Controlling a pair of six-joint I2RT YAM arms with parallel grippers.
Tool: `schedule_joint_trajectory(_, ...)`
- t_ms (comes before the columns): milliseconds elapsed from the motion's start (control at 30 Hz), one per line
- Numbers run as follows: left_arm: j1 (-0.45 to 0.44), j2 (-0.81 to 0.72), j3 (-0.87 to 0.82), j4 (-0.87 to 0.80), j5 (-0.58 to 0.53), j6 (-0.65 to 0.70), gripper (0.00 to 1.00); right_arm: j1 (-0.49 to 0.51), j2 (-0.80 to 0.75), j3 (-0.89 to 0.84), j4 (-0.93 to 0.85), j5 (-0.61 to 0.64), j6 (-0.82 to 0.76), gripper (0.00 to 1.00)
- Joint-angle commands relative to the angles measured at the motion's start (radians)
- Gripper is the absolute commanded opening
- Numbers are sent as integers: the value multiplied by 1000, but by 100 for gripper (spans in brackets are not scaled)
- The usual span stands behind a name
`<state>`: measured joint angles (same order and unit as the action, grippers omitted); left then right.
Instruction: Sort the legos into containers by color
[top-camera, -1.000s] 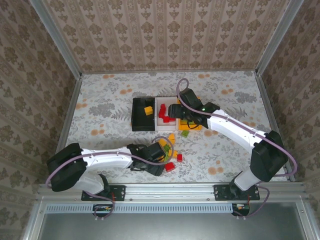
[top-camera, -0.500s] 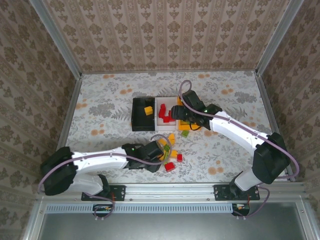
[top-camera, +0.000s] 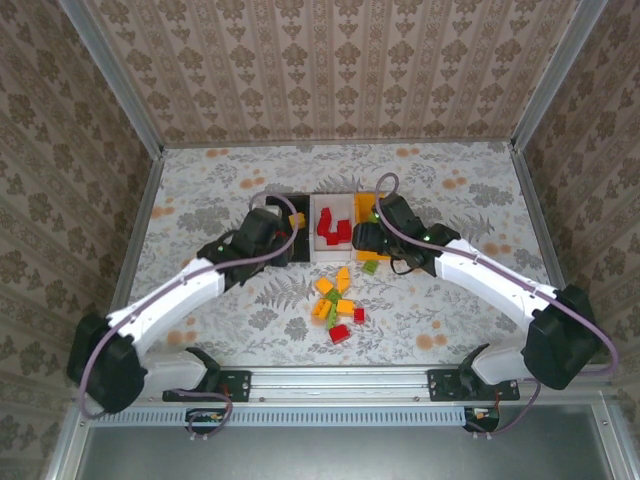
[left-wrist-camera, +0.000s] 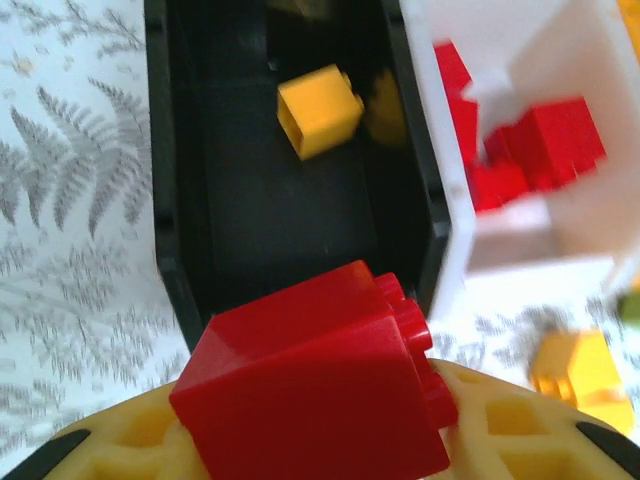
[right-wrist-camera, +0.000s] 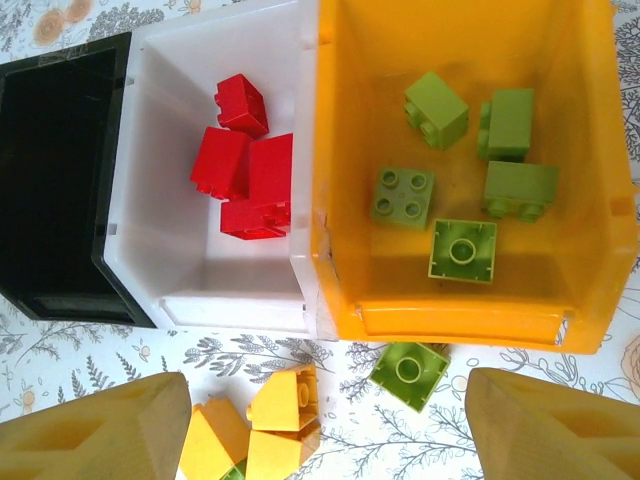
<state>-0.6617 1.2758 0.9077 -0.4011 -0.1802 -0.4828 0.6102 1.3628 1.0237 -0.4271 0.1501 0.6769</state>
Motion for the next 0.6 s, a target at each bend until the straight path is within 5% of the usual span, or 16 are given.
schedule_joint_trajectory(0,36,118,102,78,15,66,41,-7,-46,-30,-28,11,16,74)
schedule_joint_trajectory(233,84,327,252,101,27,74,42,-7,-112,-96,-37,-11,21,74)
schedule_joint_trajectory(400,91,421,329,84,51,67,68,-6,-149,-160,-24,-63,-2,75)
schedule_joint_trajectory(567,85,408,364,79,81,55,83,-3,-180,-208,-22,-102,-15,76)
